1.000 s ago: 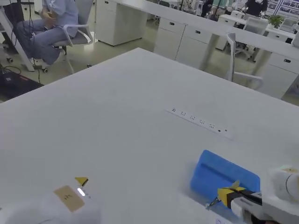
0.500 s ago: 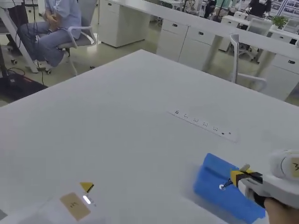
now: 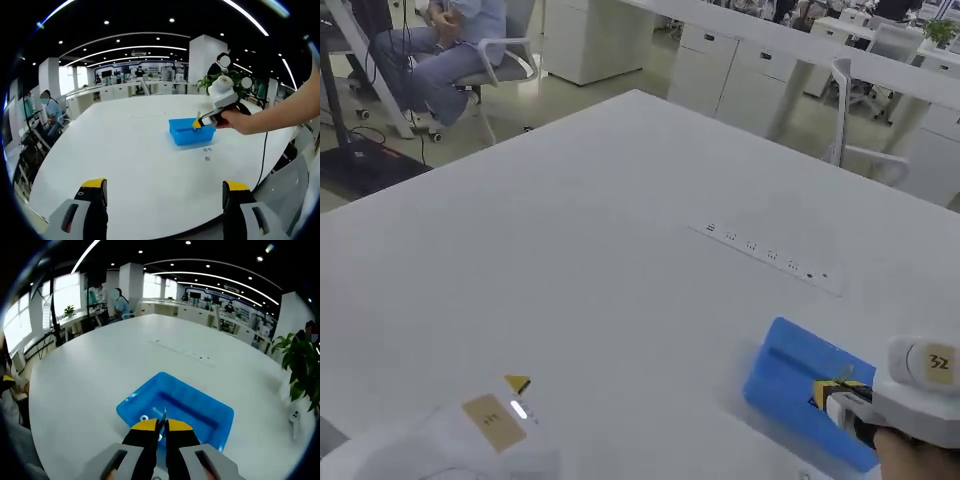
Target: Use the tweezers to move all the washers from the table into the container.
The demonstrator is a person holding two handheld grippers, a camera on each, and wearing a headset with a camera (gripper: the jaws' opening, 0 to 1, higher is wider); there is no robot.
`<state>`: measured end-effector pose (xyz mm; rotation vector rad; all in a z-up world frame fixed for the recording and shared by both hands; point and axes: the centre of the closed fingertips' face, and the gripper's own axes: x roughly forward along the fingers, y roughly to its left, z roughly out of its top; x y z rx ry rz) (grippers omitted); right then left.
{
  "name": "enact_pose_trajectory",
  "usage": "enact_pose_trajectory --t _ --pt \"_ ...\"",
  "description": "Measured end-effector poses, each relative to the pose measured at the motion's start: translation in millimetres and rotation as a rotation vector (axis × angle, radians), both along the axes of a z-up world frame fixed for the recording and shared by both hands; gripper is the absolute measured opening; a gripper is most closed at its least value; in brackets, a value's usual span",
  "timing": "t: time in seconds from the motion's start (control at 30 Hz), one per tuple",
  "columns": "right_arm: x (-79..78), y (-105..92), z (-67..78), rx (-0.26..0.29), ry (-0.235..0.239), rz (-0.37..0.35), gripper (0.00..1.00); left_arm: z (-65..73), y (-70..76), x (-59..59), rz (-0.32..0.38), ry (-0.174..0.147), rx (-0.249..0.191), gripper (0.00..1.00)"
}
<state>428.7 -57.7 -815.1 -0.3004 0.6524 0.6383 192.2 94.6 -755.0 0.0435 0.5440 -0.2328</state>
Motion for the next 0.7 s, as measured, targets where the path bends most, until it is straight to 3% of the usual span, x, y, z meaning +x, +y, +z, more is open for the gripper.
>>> enact_pose_trajectory --t 0.17,0.33,0.7 --pt "-1.4 3.6 1.1 0.015 0.009 0.020 0.02 2.8 2.0 0.4 0.010 -0.010 -0.009 0.98" --pt "-0.7 5.0 0.3 -0.028 -0.019 0.057 0.02 6.4 2.9 2.4 0.020 -0.031 -0.008 0.98" --pt "3.5 0.9 3.0 0.000 -0.004 0.031 0.02 12.9 9.1 1.5 0.044 -0.049 0.002 0.98"
